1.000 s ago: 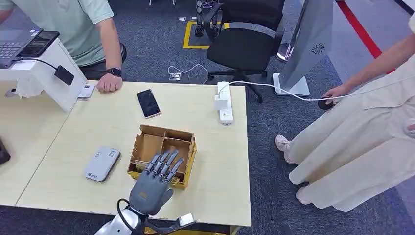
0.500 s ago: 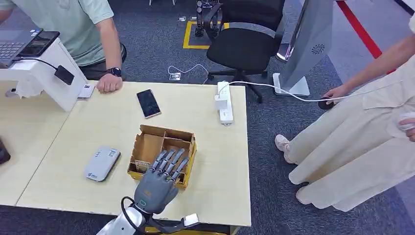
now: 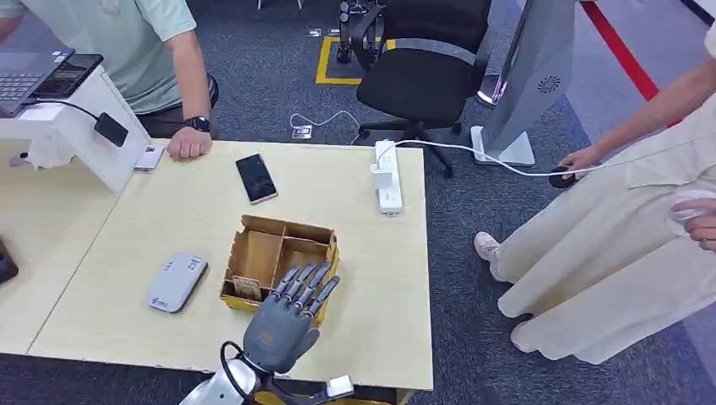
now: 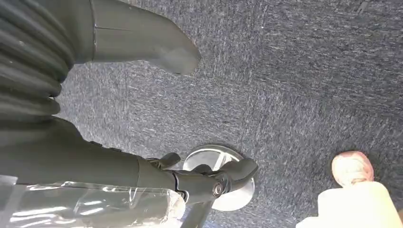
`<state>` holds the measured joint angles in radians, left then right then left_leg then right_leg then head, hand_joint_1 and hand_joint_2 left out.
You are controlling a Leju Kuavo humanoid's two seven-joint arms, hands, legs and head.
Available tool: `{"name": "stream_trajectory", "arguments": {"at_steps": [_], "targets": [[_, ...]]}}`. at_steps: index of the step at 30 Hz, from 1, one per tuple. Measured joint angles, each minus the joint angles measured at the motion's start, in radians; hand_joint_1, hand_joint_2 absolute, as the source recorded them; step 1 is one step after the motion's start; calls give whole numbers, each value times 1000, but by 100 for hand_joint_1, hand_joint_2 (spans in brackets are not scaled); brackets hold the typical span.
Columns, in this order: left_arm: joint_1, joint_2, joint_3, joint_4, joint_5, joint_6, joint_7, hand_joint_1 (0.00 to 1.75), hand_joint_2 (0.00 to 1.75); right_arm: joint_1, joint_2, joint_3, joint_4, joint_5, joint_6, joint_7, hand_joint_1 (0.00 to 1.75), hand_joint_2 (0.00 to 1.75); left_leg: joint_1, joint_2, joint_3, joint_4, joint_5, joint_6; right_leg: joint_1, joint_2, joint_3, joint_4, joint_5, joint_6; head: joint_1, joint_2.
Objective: Pass the card to the sensor for recognition and then transmit it.
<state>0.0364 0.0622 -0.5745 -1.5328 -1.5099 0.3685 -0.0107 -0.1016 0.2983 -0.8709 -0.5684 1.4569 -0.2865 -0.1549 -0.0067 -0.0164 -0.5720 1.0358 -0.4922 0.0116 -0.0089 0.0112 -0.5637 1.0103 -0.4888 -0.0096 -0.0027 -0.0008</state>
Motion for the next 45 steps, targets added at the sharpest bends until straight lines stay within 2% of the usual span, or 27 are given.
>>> {"name": "stream_trajectory", "arguments": {"at_steps": [5,26,33,34,35,45], "targets": [[-6,-4,0,16,0,3,22,0,175,-2,0,3,3,-3,-2,3,0,175,0,0,0,0,0,0,0,0,0,0,0,0,0,0],[-73,-4,-3,89,0,21,23,0,175,-7,0,30,13,2,-5,8,0,175,0,0,0,0,0,0,0,0,0,0,0,0,0,0],[-85,-3,-4,102,0,21,46,0,175,-8,-1,36,14,0,-7,8,0,175,0,0,0,0,0,0,0,0,0,0,0,0,0,0],[-87,-2,-7,103,0,21,58,5,175,-8,-1,38,15,-2,-7,8,0,175,0,0,0,0,0,0,0,0,0,0,0,0,0,0],[-89,0,-10,103,0,21,74,173,175,-8,-1,40,15,-4,-7,8,0,175,0,0,0,0,0,0,0,0,0,0,0,0,0,0],[-82,43,-11,98,0,21,98,175,175,-6,-7,42,15,-17,-9,8,0,175,0,0,0,0,0,0,0,0,0,0,0,0,0,0]]}}
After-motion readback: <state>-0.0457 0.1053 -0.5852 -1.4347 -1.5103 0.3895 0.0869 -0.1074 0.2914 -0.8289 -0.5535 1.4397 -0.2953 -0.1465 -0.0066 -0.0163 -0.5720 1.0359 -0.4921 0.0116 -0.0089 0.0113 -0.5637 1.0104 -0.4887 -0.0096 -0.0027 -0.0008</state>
